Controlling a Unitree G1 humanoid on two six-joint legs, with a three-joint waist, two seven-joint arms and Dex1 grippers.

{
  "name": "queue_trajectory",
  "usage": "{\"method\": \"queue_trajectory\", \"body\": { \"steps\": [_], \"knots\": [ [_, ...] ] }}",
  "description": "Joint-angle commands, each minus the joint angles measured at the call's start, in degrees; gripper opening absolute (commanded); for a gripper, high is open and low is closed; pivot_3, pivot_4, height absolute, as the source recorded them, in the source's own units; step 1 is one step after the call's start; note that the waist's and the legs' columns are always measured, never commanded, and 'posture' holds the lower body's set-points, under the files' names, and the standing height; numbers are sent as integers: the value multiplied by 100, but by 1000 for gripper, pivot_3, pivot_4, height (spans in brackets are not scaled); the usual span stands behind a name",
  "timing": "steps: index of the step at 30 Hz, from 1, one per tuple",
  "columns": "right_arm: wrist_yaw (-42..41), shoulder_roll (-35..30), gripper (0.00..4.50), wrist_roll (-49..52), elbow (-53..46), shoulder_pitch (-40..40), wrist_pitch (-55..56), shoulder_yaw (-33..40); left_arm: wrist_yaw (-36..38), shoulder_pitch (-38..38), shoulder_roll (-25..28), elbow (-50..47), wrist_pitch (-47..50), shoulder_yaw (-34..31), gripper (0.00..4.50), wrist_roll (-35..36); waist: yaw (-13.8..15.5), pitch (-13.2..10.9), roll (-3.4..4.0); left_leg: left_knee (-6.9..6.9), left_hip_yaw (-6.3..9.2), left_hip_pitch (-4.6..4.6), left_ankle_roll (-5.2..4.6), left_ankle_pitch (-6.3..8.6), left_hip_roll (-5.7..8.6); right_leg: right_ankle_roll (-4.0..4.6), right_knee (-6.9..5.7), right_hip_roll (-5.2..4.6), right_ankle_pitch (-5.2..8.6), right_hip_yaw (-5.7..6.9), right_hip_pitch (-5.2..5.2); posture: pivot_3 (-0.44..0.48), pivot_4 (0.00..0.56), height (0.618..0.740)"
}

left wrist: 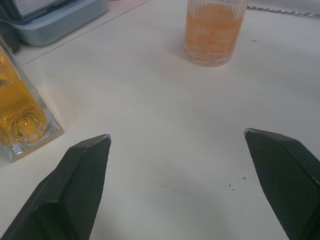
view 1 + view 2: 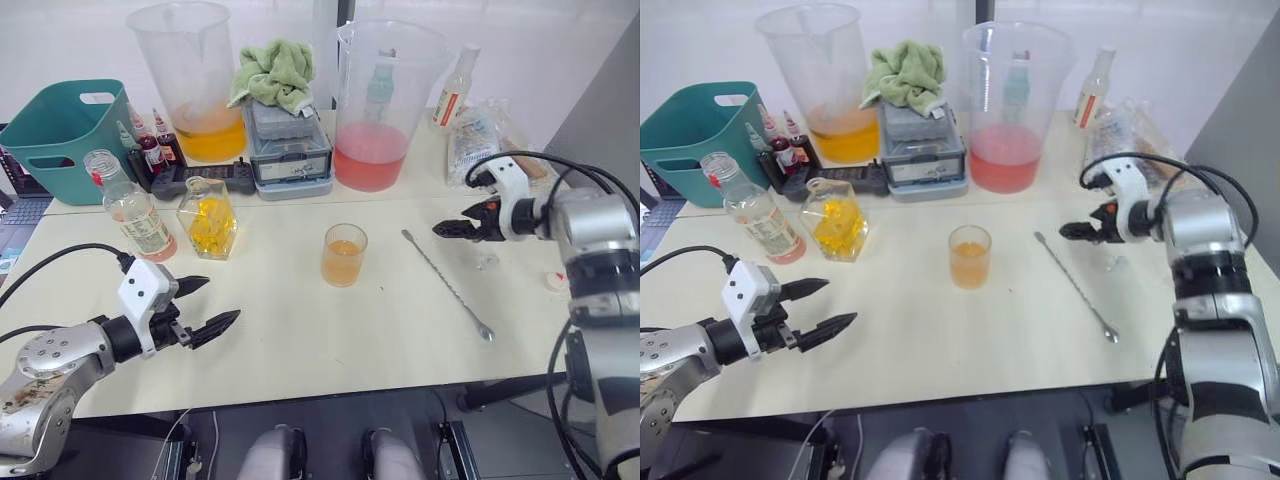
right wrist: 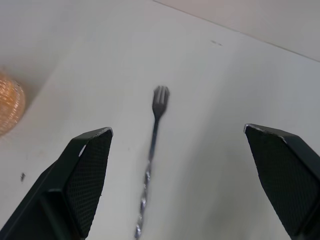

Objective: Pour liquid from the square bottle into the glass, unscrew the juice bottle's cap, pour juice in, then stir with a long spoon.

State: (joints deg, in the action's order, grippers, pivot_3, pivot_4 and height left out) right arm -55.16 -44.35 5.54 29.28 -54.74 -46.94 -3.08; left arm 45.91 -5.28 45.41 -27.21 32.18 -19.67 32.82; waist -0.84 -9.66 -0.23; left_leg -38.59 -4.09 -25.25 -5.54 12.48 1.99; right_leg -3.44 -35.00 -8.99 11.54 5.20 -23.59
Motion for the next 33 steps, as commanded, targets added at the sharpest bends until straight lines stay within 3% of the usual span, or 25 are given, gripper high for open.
{"method": "queue_trajectory", "body": {
  "steps": [1, 2, 5, 8, 13, 18, 28, 33],
  "knots": [
    [150, -187, 4472, 316, -1064, 390, 272, 617, 185, -1, 107, 286, -342, -82, 4500, -193, -93, -2, 23, 20, 85, 11, -30, -20, 49, -18, -11, -50, 14, 89, 39, 0, 150, 740],
    [179, -200, 4472, 408, -1278, 573, 273, 775, 193, -21, 109, 385, -446, -53, 4500, -306, -139, -4, 43, 25, 177, 11, -50, -25, 108, -41, -18, -61, 28, 109, 58, 0, 150, 740],
    [81, -203, 4472, 855, -2023, 1385, 724, 1472, 217, -133, 94, 638, -786, -90, 4500, -589, -82, -8, 49, 31, 560, 17, 19, -102, 332, -137, -21, 3, 98, 2, 55, 0, 150, 740],
    [-75, -98, 4472, 1393, -2576, 2124, 1111, 2108, 223, -241, 95, 816, -1052, -169, 4500, -784, 66, -7, 46, 53, 538, 18, 37, -110, 318, -110, -24, 44, 85, -126, 42, 0, 150, 740],
    [-500, -32, 4472, 2153, -2710, 3124, 1477, 2885, 190, -540, 1, 1091, -1586, -481, 4500, -1022, 149, -7, 46, 62, 509, 30, 58, -74, 318, -73, -6, 46, 90, -191, 21, 0, 150, 740],
    [-456, -113, 4472, 2080, -2477, 3678, 1963, 3001, 159, -809, -128, 1342, -1899, -759, 4500, -1089, 159, -7, 46, 62, 483, 71, 29, -51, 322, -68, -10, 54, 91, -269, 26, 0, 150, 740],
    [-767, -227, 4472, 2327, -1765, 4228, 2576, 3413, 52, -1231, -362, 1876, -2411, -1257, 4500, -1170, 177, -6, 46, 69, 460, 77, 20, -44, 319, -66, -15, 54, 90, -297, 11, 0, 150, 740],
    [-866, -259, 4472, 2221, -1626, 4414, 3070, 3381, -74, -1087, -457, 2184, -2536, -1353, 4500, -1134, 190, -6, 45, 70, 457, 80, 16, -41, 317, -66, -11, 52, 90, -300, 13, 0, 150, 740]
  ]
}}
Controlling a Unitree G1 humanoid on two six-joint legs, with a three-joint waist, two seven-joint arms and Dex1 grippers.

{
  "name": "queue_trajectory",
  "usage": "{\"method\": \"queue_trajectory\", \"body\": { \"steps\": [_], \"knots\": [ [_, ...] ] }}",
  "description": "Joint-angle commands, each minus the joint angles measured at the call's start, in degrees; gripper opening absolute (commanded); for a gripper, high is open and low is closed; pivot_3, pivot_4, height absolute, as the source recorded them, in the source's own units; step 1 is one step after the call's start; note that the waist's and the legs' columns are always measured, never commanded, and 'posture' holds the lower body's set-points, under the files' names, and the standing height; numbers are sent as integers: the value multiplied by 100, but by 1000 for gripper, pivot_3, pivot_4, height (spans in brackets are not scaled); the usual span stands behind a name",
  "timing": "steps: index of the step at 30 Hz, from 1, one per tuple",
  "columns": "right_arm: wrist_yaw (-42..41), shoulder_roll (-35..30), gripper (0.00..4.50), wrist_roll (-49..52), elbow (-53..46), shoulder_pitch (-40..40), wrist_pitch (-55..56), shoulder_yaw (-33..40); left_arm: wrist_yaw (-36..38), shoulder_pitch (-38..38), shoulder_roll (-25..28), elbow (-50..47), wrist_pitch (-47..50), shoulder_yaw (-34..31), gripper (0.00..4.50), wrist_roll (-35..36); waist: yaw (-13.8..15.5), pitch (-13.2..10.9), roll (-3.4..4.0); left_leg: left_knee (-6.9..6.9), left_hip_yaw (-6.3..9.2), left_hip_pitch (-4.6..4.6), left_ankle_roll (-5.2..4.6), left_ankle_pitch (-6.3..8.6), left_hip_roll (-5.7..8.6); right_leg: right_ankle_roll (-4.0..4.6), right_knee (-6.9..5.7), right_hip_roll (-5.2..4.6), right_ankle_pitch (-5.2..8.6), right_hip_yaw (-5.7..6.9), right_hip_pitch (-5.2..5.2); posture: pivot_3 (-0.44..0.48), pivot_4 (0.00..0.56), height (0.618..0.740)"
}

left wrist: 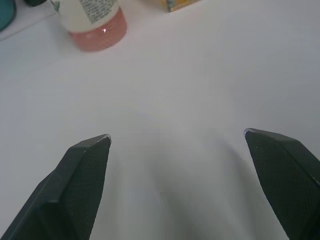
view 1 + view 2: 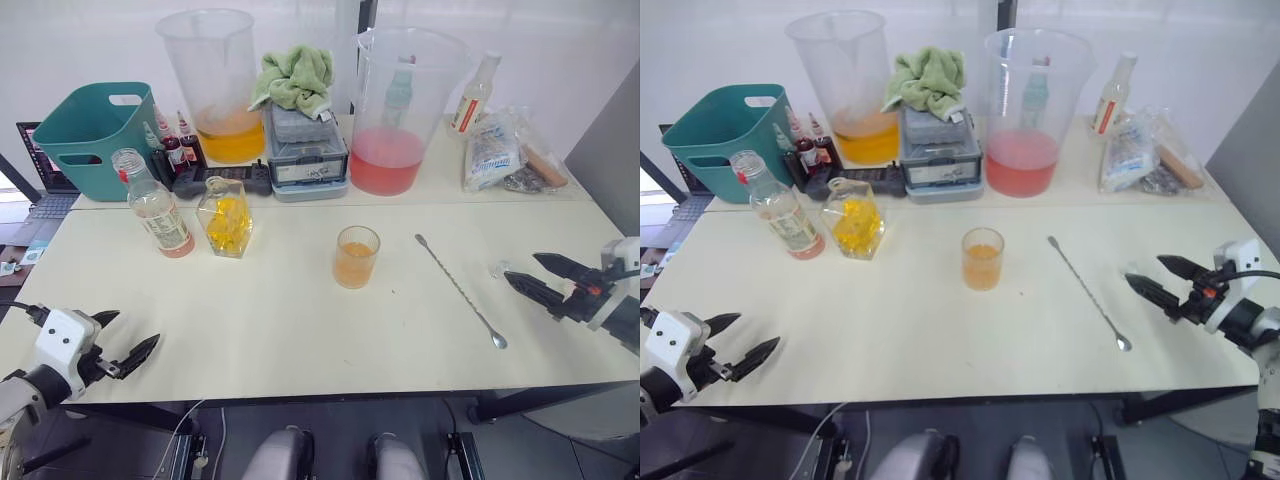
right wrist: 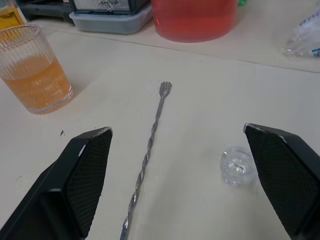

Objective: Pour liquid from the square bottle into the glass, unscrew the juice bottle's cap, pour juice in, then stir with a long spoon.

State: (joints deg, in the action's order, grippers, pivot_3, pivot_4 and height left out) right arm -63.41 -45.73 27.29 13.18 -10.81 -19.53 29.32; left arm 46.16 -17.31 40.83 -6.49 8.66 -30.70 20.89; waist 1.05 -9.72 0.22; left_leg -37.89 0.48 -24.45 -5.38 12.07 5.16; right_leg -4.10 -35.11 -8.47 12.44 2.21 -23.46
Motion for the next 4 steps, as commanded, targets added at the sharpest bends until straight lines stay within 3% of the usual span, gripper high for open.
{"method": "queue_trajectory", "body": {
  "steps": [1, 4],
  "knots": [
    [-36, -123, 4472, 37, -1, 43, 395, 141, -99, 128, -2, 187, -237, -246, 4500, 28, 1, 0, 0, 0, 0, 1, 0, 0, 0, 0, 0, 0, 0, -1, 0, 0, 150, 740],
    [1, -129, 4472, 66, 46, 56, 484, 142, -135, 157, -7, 339, -328, -246, 4500, -30, -12, 1, 0, 0, -2, 8, 0, 1, 0, 0, -2, 1, 0, -6, 0, 0, 150, 740]
  ]
}}
